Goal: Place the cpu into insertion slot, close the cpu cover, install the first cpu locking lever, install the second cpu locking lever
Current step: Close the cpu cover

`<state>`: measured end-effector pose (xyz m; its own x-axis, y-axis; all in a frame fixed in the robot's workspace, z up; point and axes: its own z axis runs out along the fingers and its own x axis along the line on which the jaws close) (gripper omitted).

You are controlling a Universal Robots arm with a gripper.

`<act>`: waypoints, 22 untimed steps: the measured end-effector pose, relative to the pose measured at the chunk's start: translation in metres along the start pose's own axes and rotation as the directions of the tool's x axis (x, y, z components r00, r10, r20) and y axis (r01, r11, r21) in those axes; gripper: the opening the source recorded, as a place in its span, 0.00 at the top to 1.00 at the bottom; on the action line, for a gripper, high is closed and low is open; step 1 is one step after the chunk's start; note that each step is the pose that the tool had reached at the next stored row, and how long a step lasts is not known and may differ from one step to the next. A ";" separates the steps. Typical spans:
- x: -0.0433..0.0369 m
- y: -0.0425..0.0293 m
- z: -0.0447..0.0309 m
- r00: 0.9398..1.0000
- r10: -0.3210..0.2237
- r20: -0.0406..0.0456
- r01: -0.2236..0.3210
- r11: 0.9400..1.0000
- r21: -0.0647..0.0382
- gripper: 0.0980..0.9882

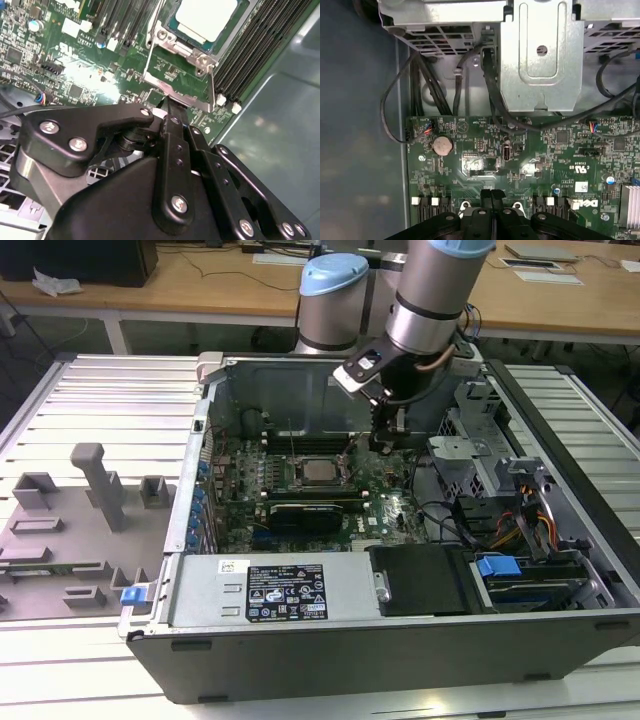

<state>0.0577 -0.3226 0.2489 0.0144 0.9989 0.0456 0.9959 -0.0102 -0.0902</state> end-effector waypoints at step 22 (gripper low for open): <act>-0.0010 -0.0556 0.0069 1.000 -0.006 -0.001 0.006 0.993 -0.121 0.99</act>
<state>0.0018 -0.3227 0.2469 0.0088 0.9988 0.0475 0.9995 -0.0103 0.0313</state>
